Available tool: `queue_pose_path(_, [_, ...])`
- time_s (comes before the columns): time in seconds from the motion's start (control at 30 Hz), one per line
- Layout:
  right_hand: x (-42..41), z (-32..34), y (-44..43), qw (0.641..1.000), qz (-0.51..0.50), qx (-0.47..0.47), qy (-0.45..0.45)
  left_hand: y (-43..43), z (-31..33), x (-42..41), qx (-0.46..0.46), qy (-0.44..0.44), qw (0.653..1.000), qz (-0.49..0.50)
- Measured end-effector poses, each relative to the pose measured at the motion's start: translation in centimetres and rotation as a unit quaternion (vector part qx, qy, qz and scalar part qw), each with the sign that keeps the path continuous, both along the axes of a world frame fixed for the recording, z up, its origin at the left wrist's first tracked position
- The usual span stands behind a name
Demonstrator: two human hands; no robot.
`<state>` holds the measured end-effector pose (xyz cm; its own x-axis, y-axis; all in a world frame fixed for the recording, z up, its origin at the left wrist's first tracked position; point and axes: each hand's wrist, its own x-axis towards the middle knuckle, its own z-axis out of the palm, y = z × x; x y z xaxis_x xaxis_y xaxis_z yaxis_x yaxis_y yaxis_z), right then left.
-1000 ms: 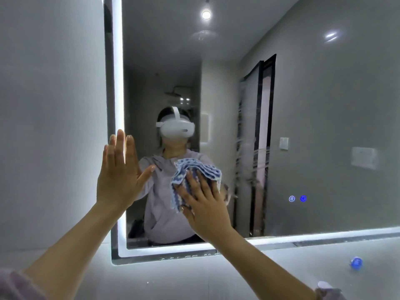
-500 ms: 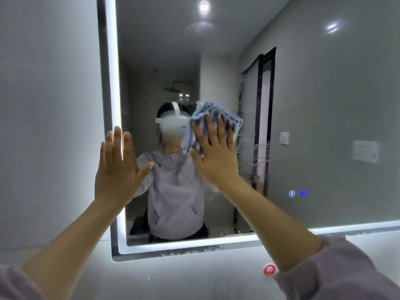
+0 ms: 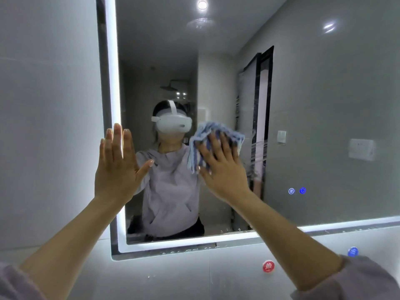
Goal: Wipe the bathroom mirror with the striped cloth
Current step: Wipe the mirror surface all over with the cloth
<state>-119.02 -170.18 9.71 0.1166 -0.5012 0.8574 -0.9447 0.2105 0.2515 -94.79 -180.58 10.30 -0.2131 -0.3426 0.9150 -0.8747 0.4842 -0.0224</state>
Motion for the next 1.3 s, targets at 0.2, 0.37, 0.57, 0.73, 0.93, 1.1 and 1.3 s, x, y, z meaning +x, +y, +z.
queue_pose_path(0.2, [1.2,-0.3,-0.6,0.998,0.007,-0.035,-0.046,0.3,0.0,-0.1,0.002,0.006,1.0,-0.01])
queue_pose_path(0.37, [2.1,-11.5,-0.4,0.999,0.006,-0.001,-0.052,0.5,0.2,-0.1,0.005,0.01,1.0,-0.02])
queue_pose_path(0.57, [1.5,-20.7,1.3,0.997,0.01,0.048,-0.052,0.5,0.1,0.0,-0.006,0.003,1.0,-0.007])
queue_pose_path(0.73, [0.8,-13.1,0.8,0.997,-0.032,0.011,-0.065,0.3,0.2,0.0,-0.01,0.014,1.0,-0.02])
queue_pose_path(0.93, [-0.1,-8.0,1.4,0.996,-0.046,-0.002,-0.08,0.3,0.0,-0.1,-0.001,0.018,0.999,-0.045])
queue_pose_path(1.1, [0.7,-16.1,2.1,0.993,-0.039,-0.003,-0.115,-0.1,0.0,0.0,-0.002,0.019,0.998,-0.052])
queue_pose_path(1.3, [0.8,-20.1,3.1,0.986,-0.048,0.045,-0.155,2.0,0.4,-0.4,-0.004,0.025,0.998,-0.061])
